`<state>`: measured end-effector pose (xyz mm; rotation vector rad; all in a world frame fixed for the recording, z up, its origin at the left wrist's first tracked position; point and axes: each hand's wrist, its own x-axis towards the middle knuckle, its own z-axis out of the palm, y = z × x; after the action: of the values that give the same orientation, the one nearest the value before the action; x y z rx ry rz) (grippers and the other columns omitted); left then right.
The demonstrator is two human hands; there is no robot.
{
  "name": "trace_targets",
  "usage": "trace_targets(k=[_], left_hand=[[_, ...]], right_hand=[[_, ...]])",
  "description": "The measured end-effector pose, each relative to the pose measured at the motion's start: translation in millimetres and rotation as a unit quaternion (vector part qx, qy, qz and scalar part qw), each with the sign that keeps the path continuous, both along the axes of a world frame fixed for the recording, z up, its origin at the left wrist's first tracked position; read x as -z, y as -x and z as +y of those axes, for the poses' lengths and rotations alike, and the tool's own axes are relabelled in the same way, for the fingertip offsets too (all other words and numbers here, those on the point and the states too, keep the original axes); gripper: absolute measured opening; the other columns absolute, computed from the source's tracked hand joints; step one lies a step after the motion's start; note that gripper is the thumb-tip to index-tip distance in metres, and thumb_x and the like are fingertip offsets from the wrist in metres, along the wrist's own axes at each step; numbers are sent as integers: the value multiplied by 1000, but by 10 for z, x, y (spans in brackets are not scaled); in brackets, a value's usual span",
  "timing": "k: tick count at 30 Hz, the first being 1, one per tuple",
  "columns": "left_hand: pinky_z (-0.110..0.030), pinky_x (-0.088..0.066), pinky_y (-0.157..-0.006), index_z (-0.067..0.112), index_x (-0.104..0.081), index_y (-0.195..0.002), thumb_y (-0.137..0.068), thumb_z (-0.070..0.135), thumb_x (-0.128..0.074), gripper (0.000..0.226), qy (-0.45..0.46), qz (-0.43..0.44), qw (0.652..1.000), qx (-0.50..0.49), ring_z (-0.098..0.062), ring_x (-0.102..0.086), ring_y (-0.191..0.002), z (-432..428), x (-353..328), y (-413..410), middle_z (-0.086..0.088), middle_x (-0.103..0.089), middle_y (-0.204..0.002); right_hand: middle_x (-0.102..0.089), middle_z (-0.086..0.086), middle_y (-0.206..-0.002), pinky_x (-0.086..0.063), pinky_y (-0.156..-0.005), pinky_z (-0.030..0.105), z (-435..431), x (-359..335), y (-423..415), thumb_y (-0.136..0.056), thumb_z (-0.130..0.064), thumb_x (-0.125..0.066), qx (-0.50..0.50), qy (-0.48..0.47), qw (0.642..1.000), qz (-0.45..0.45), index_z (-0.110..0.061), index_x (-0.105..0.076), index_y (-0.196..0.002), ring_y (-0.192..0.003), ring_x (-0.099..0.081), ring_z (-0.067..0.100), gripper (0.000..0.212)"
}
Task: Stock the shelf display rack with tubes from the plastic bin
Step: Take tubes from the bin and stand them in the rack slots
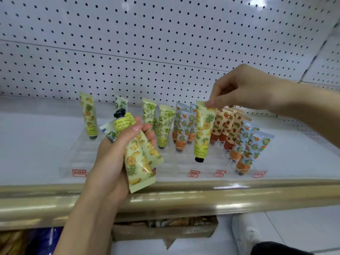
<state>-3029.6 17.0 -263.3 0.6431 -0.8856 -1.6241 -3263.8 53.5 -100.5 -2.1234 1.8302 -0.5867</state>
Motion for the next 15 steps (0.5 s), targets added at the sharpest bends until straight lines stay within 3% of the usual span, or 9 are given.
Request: trace_targets(k=[1, 3, 5, 8, 11, 15], left_hand=[[-17, -49, -43, 11, -55, -96, -94, 20, -51, 10, 0, -22, 1000, -7, -7, -66, -48, 53, -56, 14, 4, -68, -54], [-23, -56, -60, 13, -62, -108, -68, 19, -72, 42, -39, 29, 998, -29, -11, -70, -67, 204, -227, 38, 2, -73, -76], [-27, -59, -67, 14, -65, -112, -60, 22, -70, 53, -30, 46, 996, -64, -12, -71, -74, 363, -239, 20, 0, -74, -85], [-27, -59, -73, 15, -66, -110, -59, 22, -66, 52, -28, 34, 995, -85, -11, -71, -75, 459, -307, -51, -1, -74, -86], [-27, -60, -69, 16, -68, -108, -52, 10, -79, 58, -9, 20, 993, -114, -13, -69, -72, 477, -283, -197, -2, -73, -81], [-27, -56, -54, 20, -71, -104, -50, 18, -77, 54, -6, 9, 989, -146, -14, -70, -70, 458, -237, -466, -3, -73, -79]], right_hand=[[-57, -10, -49, -36, -47, 11, -18, 4, -48, -78, -25, -74, -8, 3, 1000, -5, -9, -70, -69, -48, -46, 2, 19], [-55, -12, -47, -34, -43, 6, -58, 11, -154, -80, -24, -73, -21, 11, 1000, -18, -10, -69, -68, -43, -45, -1, 18], [-56, -12, -49, -35, -45, 6, -115, 18, -268, -81, -25, -73, -34, 22, 999, -28, -13, -69, -68, -45, -45, -2, 18], [-58, -9, -56, -36, -47, 5, -230, 38, -451, -82, -26, -72, -51, 36, 998, -31, -15, -69, -70, -47, -47, -3, 16], [-55, -11, -51, -35, -46, 6, -341, 62, -674, -82, -24, -71, -75, 41, 996, -12, -15, -68, -70, -45, -45, -1, 16], [-57, -4, -60, -34, -45, 8, -462, 48, -1038, -85, -22, -68, -113, 48, 991, 45, -10, -68, -75, -44, -44, -1, 15]])
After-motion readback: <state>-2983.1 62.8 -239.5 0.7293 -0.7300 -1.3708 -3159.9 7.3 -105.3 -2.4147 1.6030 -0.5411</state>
